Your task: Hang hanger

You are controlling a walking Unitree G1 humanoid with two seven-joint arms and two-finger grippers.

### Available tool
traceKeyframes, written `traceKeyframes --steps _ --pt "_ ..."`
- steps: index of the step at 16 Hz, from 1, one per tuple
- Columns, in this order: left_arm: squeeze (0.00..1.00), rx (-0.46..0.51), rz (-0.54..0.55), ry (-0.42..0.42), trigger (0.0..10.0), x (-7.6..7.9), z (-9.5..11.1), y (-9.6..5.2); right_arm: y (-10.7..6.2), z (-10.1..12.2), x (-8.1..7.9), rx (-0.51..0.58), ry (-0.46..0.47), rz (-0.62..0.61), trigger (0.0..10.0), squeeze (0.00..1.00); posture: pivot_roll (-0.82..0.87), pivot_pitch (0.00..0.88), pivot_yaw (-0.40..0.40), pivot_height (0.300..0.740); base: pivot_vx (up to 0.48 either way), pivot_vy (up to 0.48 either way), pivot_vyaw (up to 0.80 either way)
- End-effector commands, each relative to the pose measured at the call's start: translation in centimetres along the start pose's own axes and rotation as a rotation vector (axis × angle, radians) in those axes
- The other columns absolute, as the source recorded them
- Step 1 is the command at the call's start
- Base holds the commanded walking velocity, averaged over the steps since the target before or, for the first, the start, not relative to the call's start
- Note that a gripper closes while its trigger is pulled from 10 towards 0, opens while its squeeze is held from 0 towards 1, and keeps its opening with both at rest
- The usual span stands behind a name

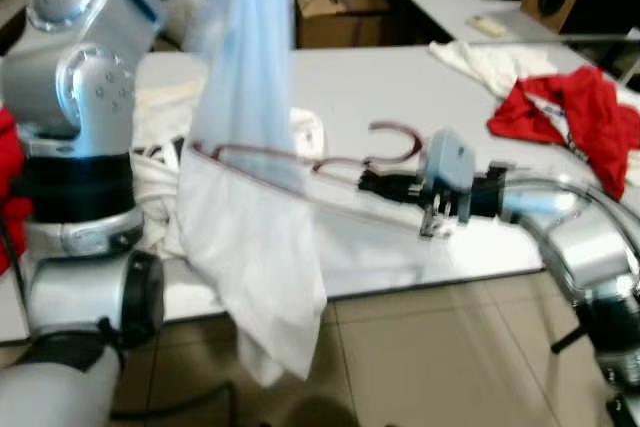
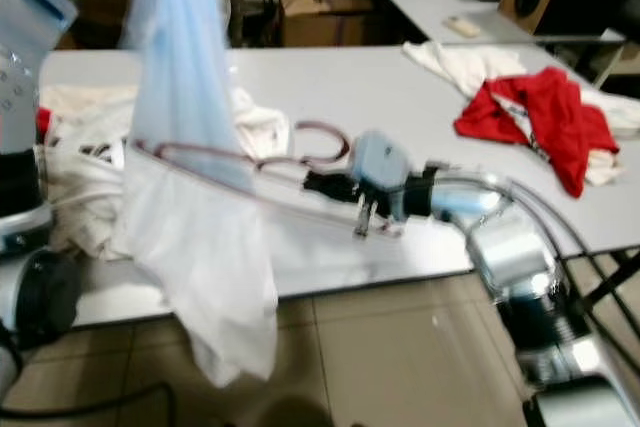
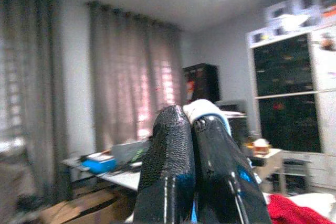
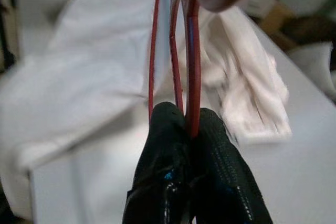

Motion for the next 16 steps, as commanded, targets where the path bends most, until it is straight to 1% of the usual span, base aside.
traceKeyframes --steps 1,2,3,4,5,6,7,8,9,10,11,12,13,14,15,16 --pt "0.00 0.006 -0.018 0.008 10.0 0.3 0.4 0.0 -0.2 -0.2 0.4 -0.020 -0.021 -0.010 10.0 0.00 -0.09 0.000 -0.027 0.727 0.000 0.000 0.00" --pt "0.00 0.026 -0.031 0.000 10.0 0.5 0.7 0.0 0.0 -0.3 3.4 -0.066 -0.085 -0.098 10.0 0.00 -0.09 0.000 -0.023 0.727 0.000 0.000 0.00" --pt "0.00 0.079 -0.033 -0.018 10.0 0.5 1.8 -0.1 -0.8 3.1 11.1 -0.028 -0.170 -0.466 10.0 0.00 -0.09 0.000 -0.023 0.727 0.000 0.000 0.00" --pt "0.00 0.113 -0.017 -0.015 10.0 0.3 2.5 -0.2 -2.4 6.5 14.8 0.087 -0.169 -0.699 10.0 0.00 -0.09 0.000 -0.023 0.727 0.000 0.000 0.00" --pt "0.00 0.129 -0.005 -0.014 10.0 0.1 2.8 -0.3 -3.4 7.9 15.9 0.134 -0.198 -0.788 10.0 0.00 -0.09 0.000 -0.023 0.727 0.000 0.000 0.00" --pt "0.00 0.167 0.023 -0.011 10.0 -0.3 3.5 -0.5 -4.9 10.6 17.0 0.226 -0.286 -0.898 10.0 0.00 -0.07 0.000 -0.042 0.727 0.000 0.000 0.00" --pt "0.00 0.200 0.060 -0.013 10.0 -0.8 4.1 -0.8 -5.4 12.1 17.1 0.305 -0.322 -0.926 10.0 0.00 -0.07 0.000 -0.046 0.727 0.000 0.000 0.00" --pt "0.00 0.214 0.095 -0.016 10.0 -1.4 4.4 -1.0 -4.6 12.3 16.7 0.322 -0.341 -0.893 10.0 0.00 -0.07 0.000 -0.046 0.727 0.000 0.000 0.00" --pt "0.00 0.215 0.125 -0.015 10.0 -1.9 4.2 -1.1 -3.1 11.2 15.8 0.280 -0.374 -0.835 10.0 0.00 -0.07 0.000 -0.046 0.727 0.000 0.000 0.00" --pt "0.00 0.203 0.138 -0.014 10.0 -2.0 3.7 -1.2 -1.8 9.3 15.0 0.235 -0.367 -0.792 10.0 0.00 -0.07 0.000 -0.046 0.727 0.000 0.000 0.00" --pt "0.00 0.166 0.137 -0.008 10.0 -1.9 2.7 -1.2 -0.1 6.3 13.5 0.181 -0.297 -0.701 10.0 0.00 -0.08 0.000 -0.038 0.727 0.000 0.000 0.00" --pt "0.00 0.141 0.143 -0.001 10.0 -1.8 1.9 -1.1 0.9 4.4 12.2 0.141 -0.261 -0.626 10.0 0.00 -0.08 0.000 -0.038 0.727 0.000 0.000 0.00" --pt "0.00 0.067 0.163 -0.006 10.0 -1.8 0.0 -1.1 2.4 0.8 9.2 0.060 -0.210 -0.457 10.0 0.00 -0.08 0.000 -0.030 0.727 0.000 0.000 0.00" --pt "0.00 -0.063 0.164 0.049 10.0 -1.4 -3.2 -1.1 2.9 -2.0 5.8 0.025 -0.170 -0.305 10.0 0.00 -0.08 0.000 -0.029 0.727 0.000 0.000 0.00" --pt "0.00 -0.161 0.169 0.082 10.0 -1.2 -6.2 -1.4 3.1 -3.8 3.3 0.011 -0.113 -0.222 10.0 0.00 -0.07 0.000 -0.027 0.727 0.000 0.000 0.00" --pt "0.00 -0.270 0.199 0.099 10.0 -1.6 -9.8 -2.2 3.0 -5.1 0.7 0.004 -0.086 -0.140 10.0 0.00 -0.08 0.000 -0.017 0.727 0.000 0.000 0.00"
Point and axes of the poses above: a point about 5 cm out from each wrist's last joint towards the gripper, its own y axis pointing out of the wrist towards the gripper, its own z axis along the axis of the wrist's last joint, x = y × z, the point moved 4 cm from there along y, pointing out of the wrist towards the gripper, and after that the axes turned 4 degrees about -y, right-handed, at the moved point
